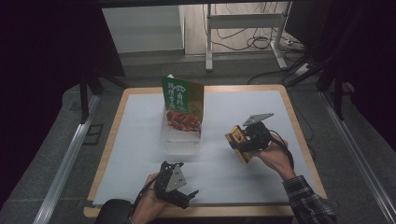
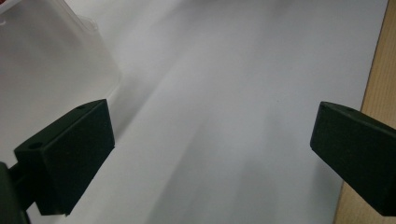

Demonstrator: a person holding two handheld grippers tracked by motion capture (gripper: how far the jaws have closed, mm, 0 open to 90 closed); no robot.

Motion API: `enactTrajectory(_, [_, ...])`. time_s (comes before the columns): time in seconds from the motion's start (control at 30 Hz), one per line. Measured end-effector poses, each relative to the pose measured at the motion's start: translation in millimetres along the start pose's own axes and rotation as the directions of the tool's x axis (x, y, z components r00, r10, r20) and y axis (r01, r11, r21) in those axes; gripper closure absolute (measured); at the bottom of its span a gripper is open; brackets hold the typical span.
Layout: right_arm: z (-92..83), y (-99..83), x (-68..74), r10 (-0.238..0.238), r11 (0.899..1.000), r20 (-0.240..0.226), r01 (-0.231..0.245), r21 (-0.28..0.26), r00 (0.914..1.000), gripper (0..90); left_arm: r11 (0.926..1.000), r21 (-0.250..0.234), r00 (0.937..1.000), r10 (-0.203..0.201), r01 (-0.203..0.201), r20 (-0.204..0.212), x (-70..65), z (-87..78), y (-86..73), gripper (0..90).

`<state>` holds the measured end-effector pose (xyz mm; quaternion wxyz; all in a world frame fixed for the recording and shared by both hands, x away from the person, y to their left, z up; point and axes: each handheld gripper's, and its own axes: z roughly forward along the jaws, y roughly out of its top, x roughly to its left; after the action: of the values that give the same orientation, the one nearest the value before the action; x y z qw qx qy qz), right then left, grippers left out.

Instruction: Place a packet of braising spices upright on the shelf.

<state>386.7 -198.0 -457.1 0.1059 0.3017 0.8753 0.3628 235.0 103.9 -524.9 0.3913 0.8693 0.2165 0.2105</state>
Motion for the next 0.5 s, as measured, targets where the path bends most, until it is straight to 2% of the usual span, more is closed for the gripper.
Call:
enactTrajectory(0.1, [-1.6,2.4,1.8,-0.003,1.000,-0.002,0.003,-0.029,1.0000,31.8,0.9994,-0.016,0.9994,-0.032,0.032,0.014,1.8,-1.4,-0.4,0.0])
enactTrajectory(0.27, [-3.8,7.6,5.5,0.004,0.996,-0.011,-0.005,-0.084,0.9999,31.8,0.9980,-0.031,0.9982,-0.055,0.055,0.023,3.0,-5.8,-0.9,0.0])
enactTrajectory(0.5, [-4.9,18.8,12.2,-0.024,0.988,-0.025,0.020,-0.154,0.9994,31.8,0.9945,-0.050,0.9955,-0.090,0.091,0.028,2.2,-14.9,-5.4,0.0])
